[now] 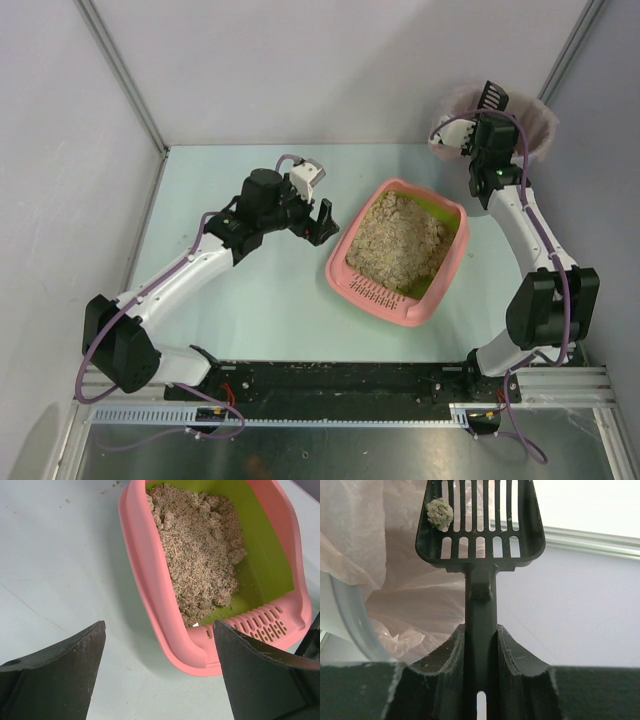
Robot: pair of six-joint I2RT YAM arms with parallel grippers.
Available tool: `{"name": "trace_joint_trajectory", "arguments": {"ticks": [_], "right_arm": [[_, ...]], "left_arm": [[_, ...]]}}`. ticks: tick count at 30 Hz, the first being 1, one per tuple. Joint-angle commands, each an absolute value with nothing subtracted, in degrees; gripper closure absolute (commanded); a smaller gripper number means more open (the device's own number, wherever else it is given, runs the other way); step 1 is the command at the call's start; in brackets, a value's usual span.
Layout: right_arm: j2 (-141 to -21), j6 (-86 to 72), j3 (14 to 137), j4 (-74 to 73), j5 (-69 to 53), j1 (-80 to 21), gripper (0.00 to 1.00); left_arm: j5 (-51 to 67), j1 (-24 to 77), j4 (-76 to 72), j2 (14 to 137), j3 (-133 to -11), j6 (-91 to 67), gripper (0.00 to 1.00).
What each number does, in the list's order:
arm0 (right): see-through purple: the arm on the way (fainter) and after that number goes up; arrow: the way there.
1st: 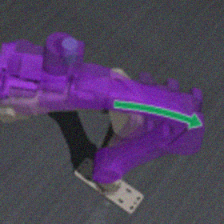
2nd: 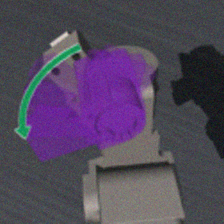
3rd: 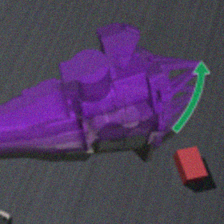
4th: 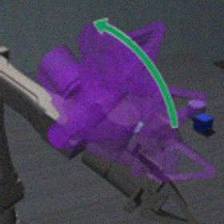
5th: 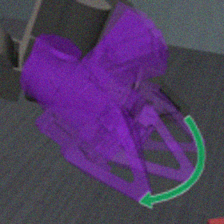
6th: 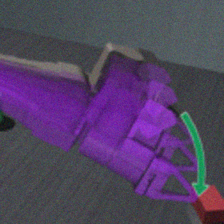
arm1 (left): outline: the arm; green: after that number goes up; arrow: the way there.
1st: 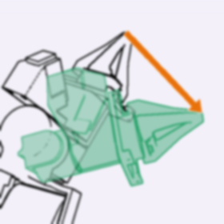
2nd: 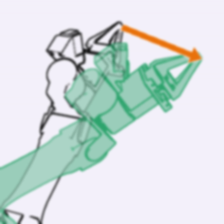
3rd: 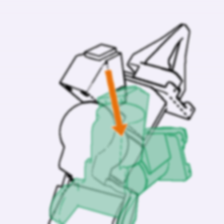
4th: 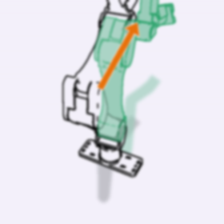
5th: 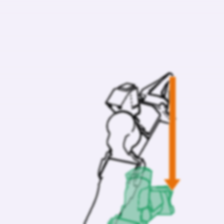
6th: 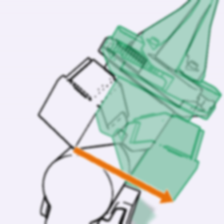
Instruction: Clean the litter box
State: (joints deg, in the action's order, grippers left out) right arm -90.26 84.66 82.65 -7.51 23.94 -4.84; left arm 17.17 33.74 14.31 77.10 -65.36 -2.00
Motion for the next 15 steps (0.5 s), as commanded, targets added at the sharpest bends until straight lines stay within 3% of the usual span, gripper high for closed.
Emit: {"name": "trace_joint_trajectory", "arguments": {"ticks": [1, 8, 11, 15], "right_arm": [[-86.5, 94.5, 79.3, -1.3, 22.2, -4.9, 1.0], [-84.6, 99.2, 71.5, 7.8, 19.8, -4.8, 1.0], [-85.7, 96.7, 71.2, 15.5, 24.7, -4.4, 1.0], [-84.7, 96.1, 69.4, 13.1, 23.9, -5.3, 1.0]], "left_arm": [[18.4, 33.6, 13.1, 75.1, -66.3, -2.8, 0.07], [18.6, 33.7, 13.1, 74.9, -66.4, -3.1, 0.08], [19.0, 33.7, 13.2, 74.9, -66.4, -3.3, 0.07], [19.0, 33.7, 13.1, 75.1, -66.4, -3.3, 0.07]]}}
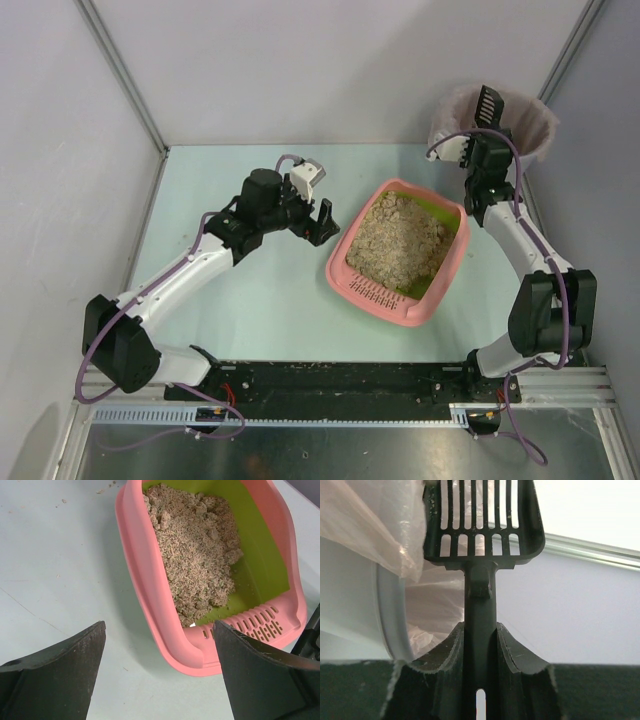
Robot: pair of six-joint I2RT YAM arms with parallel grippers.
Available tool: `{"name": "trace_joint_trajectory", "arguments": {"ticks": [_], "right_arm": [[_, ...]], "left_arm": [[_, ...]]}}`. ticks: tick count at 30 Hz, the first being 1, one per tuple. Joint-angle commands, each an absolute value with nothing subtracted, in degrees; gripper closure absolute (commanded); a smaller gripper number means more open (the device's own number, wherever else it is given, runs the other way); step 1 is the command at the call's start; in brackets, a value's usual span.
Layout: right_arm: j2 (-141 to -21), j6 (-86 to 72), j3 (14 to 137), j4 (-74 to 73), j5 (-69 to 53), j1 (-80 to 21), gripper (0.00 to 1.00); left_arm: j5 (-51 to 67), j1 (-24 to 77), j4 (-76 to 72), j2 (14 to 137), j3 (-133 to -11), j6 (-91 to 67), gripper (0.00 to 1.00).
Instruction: Clean the litter box
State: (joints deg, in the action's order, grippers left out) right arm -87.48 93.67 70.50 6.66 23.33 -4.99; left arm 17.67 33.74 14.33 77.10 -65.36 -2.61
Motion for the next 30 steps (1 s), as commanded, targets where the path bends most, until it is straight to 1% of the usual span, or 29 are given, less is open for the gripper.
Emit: {"name": "trace_joint_trajectory", "arguments": {"ticks": [1, 2, 4, 7, 9, 11, 12, 14, 15, 16, 18, 19, 20, 21, 22, 24, 26, 29, 30], "right_arm": [[-85.2, 95.5, 69.4, 18.4, 25.4, -4.8, 1.0], [-85.4, 95.5, 69.4, 20.0, 26.2, -5.0, 1.0], [-85.3, 97.5, 69.1, 18.3, 25.0, -5.6, 1.0], [-85.6, 95.8, 68.8, 26.1, 25.0, -4.8, 1.0], [-85.3, 97.3, 68.8, 21.6, 24.4, -5.2, 1.0], [-84.9, 90.6, 68.6, 27.6, 23.8, -4.1, 1.0], [-84.2, 88.7, 68.6, 28.2, 23.7, -3.8, 1.0], [-82.9, 87.7, 68.4, 17.3, 20.4, -3.6, 1.0], [-82.8, 87.0, 67.9, 16.3, 20.5, -3.6, 1.0], [-83.1, 85.9, 67.6, 20.4, 23.2, -3.2, 1.0], [-81.1, 80.4, 67.6, 22.2, 23.9, -1.8, 1.0], [-79.6, 78.1, 67.6, 18.8, 20.7, -1.1, 1.0], [-78.2, 71.4, 67.7, 16.5, 18.0, -0.4, 1.0], [-76.9, 68.6, 67.8, 14.1, 15.5, -0.4, 1.0], [-74.6, 65.4, 67.9, 10.0, 11.1, 2.5, 1.0], [-72.7, 58.8, 67.9, 6.8, 8.2, 4.0, 1.0], [-70.8, 55.5, 67.9, 2.6, 4.1, 6.3, 1.0], [-68.3, 46.6, 67.9, -1.7, -4.7, 10.3, 1.0], [-67.9, 44.1, 67.9, -2.6, -9.5, 11.5, 1.0]], "left_arm": [[19.2, 33.7, 13.1, 75.1, -66.4, -3.6, 0.08], [19.5, 33.7, 13.1, 75.1, -66.4, -3.6, 0.08], [19.4, 33.7, 13.2, 75.1, -66.4, -3.6, 0.07], [19.2, 33.7, 13.1, 75.1, -66.4, -3.6, 0.08], [19.0, 33.7, 13.2, 75.1, -66.4, -3.5, 0.07], [19.0, 33.7, 13.2, 75.1, -66.4, -3.4, 0.07], [19.1, 33.7, 13.2, 75.0, -66.4, -3.4, 0.07], [18.8, 33.6, 13.1, 74.9, -66.4, -3.3, 0.07], [18.6, 33.6, 13.2, 74.9, -66.3, -3.3, 0.07], [18.6, 33.7, 13.2, 74.8, -66.4, -3.3, 0.07], [18.7, 33.7, 13.1, 74.9, -66.4, -3.3, 0.08], [18.5, 33.7, 13.1, 74.9, -66.3, -3.1, 0.07], [18.4, 33.7, 13.2, 74.7, -66.3, -3.0, 0.07], [18.3, 33.7, 13.1, 74.7, -66.3, -3.0, 0.08], [18.4, 33.7, 13.1, 74.6, -66.3, -3.0, 0.07], [18.6, 33.7, 13.2, 74.7, -66.3, -3.1, 0.08], [18.9, 33.7, 13.1, 74.9, -66.3, -3.2, 0.08], [19.1, 33.6, 13.2, 74.9, -66.4, -3.3, 0.07], [18.9, 33.6, 13.1, 75.0, -66.4, -3.3, 0.07]]}}
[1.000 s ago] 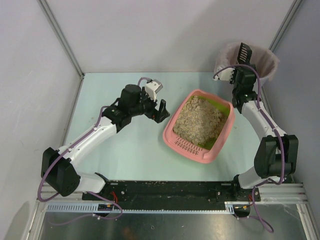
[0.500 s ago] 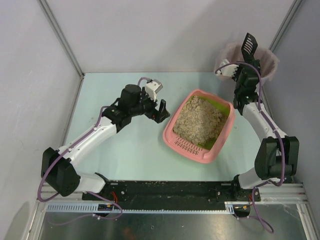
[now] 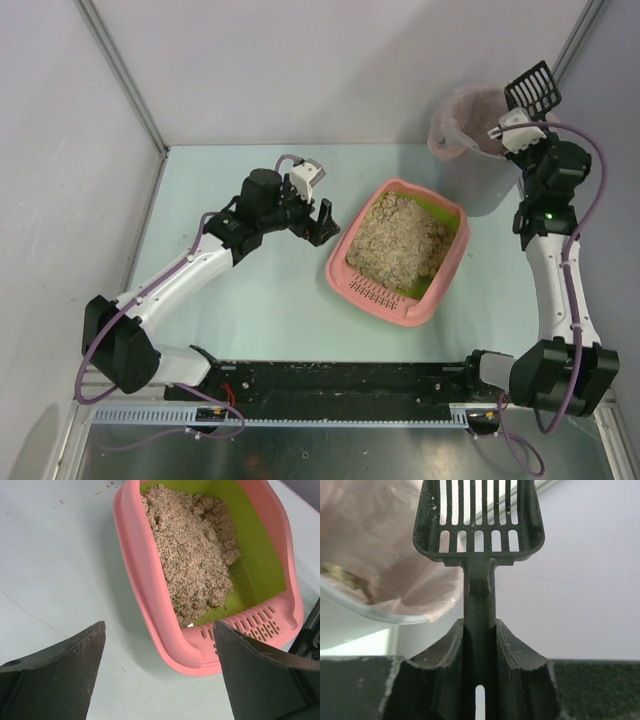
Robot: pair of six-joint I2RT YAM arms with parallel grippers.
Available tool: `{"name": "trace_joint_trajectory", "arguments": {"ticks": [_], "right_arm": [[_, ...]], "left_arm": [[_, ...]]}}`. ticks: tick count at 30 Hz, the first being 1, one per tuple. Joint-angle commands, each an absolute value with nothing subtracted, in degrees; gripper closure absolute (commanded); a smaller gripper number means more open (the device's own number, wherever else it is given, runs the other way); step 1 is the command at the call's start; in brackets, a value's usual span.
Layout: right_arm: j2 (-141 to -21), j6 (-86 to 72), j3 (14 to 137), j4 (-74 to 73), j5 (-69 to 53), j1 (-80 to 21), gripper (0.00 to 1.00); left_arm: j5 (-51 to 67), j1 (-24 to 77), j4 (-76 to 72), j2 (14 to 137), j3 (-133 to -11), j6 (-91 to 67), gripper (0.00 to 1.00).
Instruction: Clean the litter box
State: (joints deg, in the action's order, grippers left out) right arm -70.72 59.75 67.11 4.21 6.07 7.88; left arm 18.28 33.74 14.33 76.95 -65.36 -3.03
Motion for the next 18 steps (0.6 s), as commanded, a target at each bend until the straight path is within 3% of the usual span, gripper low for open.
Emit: {"name": "trace_joint_trajectory", "arguments": {"ticks": [1, 6, 18], "right_arm": [[-67.2, 39.4, 67.9, -2.9, -11.8, 12.6, 1.0], [-64.8, 32.0, 67.9, -5.6, -21.9, 16.3, 1.0], [-56.8, 20.1, 67.9, -10.5, -28.9, 16.0, 1.0]], "left_arm": [[18.9, 33.7, 13.1, 75.0, -66.3, -3.2, 0.07], [18.6, 33.7, 13.2, 75.0, -66.2, -3.0, 0.07], [20.3, 33.7, 13.1, 75.6, -66.4, -4.2, 0.08]]}}
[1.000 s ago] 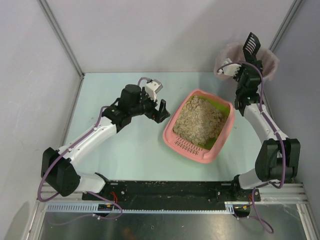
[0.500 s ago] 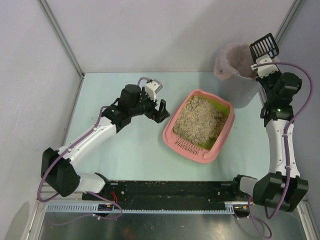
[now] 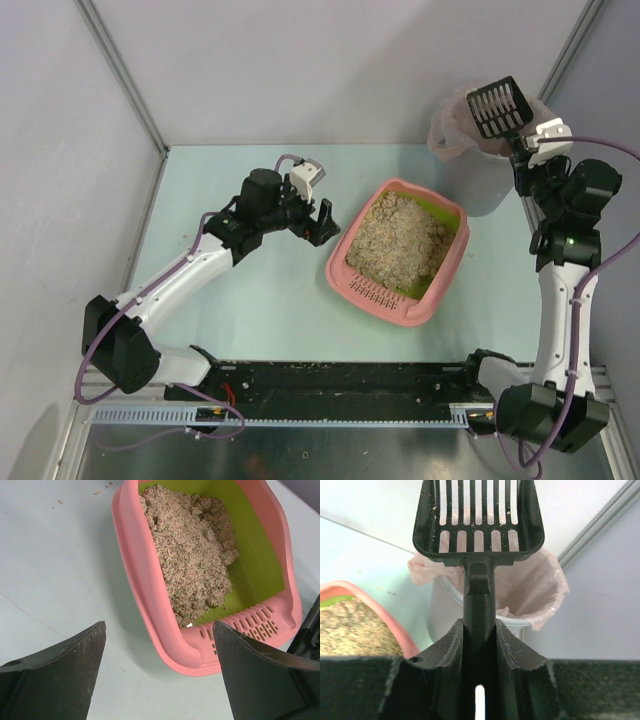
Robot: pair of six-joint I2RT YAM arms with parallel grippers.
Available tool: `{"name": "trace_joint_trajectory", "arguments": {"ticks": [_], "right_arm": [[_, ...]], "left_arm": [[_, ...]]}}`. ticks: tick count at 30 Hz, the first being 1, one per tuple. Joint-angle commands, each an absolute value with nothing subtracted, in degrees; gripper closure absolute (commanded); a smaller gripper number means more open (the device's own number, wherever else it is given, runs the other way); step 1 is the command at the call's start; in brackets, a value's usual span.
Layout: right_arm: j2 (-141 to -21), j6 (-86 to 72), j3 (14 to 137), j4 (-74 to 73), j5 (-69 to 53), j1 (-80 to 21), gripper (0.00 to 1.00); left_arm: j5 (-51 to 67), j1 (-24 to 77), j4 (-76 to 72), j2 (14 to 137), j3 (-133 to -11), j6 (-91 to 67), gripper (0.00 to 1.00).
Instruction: Clean the litter box
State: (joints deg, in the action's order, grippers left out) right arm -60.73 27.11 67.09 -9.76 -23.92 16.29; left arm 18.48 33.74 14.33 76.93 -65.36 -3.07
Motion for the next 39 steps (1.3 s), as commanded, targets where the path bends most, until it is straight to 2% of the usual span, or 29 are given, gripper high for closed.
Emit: {"name": "trace_joint_trajectory", "arguments": {"ticks": [1, 4, 6, 14, 17, 24, 29, 39], "right_arm": [[-55.6, 19.7, 67.9, -11.0, -29.4, 15.5, 1.0], [-53.6, 17.2, 67.9, -13.7, -28.3, 12.4, 1.0], [-52.7, 14.7, 67.9, -15.7, -23.1, 10.0, 1.0], [-49.4, 0.3, 67.9, -25.9, -3.1, -12.5, 1.0], [-49.9, -6.9, 67.9, -32.4, 1.0, -17.4, 1.0], [-53.4, -20.3, 71.1, -49.3, 3.2, -26.3, 1.0], [-57.6, -23.6, 74.4, -59.0, 5.0, -30.1, 1.0], [-66.0, -24.4, 78.4, -66.3, 6.9, -38.4, 1.0]], "left_arm": [[20.5, 33.7, 13.2, 75.8, -66.4, -4.3, 0.08], [22.0, 33.7, 13.0, 76.4, -66.6, -5.2, 0.08], [23.0, 33.7, 13.0, 76.6, -66.7, -5.7, 0.09], [24.5, 33.6, 13.1, 78.4, -66.8, -6.5, 0.11], [24.6, 33.6, 12.9, 78.8, -66.8, -6.6, 0.11], [23.9, 33.7, 12.3, 80.0, -66.4, -6.4, 0.14], [23.5, 33.9, 10.4, 79.2, -65.0, -6.5, 0.16], [21.7, 35.2, 8.5, 79.6, -63.3, -6.2, 0.13]]}}
